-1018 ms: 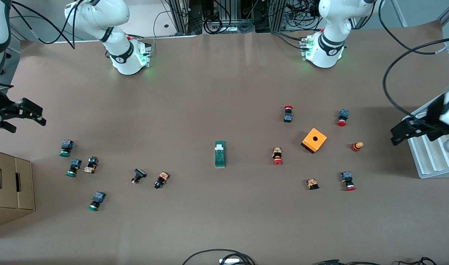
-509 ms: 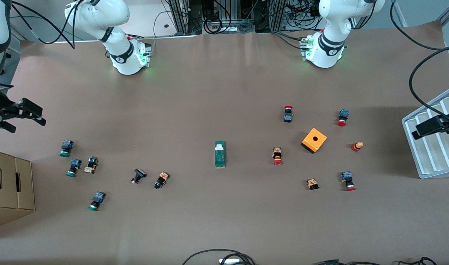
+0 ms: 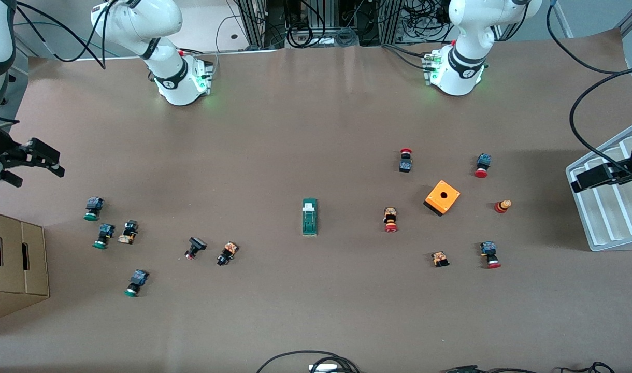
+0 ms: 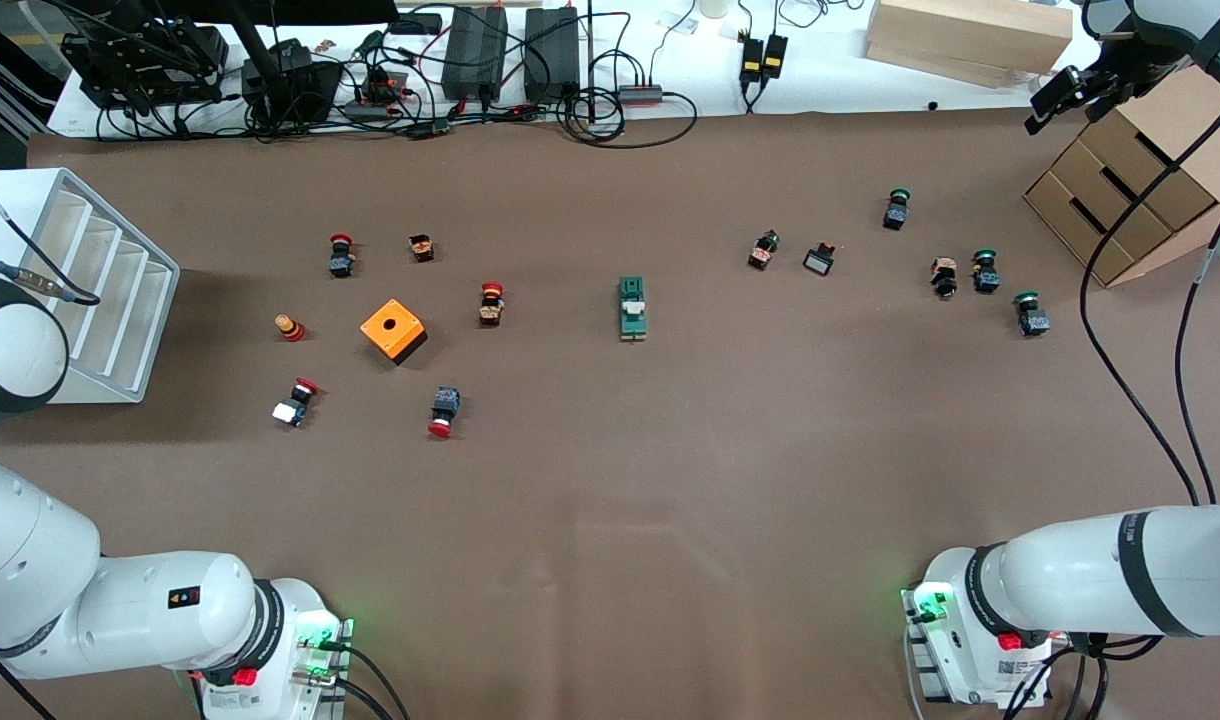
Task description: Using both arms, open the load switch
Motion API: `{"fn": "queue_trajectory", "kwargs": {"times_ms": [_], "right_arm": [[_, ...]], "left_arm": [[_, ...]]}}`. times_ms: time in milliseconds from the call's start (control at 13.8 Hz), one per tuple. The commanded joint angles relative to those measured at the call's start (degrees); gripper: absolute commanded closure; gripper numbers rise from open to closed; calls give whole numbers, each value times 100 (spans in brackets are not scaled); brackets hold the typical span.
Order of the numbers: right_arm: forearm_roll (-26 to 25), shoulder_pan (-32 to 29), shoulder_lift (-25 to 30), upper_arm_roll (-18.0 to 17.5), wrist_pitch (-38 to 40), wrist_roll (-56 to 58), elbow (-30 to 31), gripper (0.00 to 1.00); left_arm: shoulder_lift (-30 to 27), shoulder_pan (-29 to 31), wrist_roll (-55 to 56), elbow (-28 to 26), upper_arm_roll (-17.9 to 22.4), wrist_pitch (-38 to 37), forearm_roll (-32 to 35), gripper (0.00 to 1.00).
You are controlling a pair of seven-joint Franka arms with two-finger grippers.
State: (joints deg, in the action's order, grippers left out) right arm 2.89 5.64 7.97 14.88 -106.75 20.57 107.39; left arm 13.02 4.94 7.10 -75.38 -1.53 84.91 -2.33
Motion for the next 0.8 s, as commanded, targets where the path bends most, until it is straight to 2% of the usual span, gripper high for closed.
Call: {"fn": "queue_trajectory", "kwargs": {"times_ms": [0,364,582,727], "right_arm": [[-148,25,-76,15,93,52,-148,0],[-184,34,-67,-3,242,-62,-148,0],[-218,51,-41,6,620,-438,-192,0],[-227,60,-6,6,857,-685,-253,0]], "left_arm": [[-37,-1,-112,-21,-5,-124,109,0],[-309,8,-139,23,-5,-326,206,0],[-414,-19,-130,-30,-14,-431,294,0],[-624,-19,-121,-362,-14,-362,286,0]]}}
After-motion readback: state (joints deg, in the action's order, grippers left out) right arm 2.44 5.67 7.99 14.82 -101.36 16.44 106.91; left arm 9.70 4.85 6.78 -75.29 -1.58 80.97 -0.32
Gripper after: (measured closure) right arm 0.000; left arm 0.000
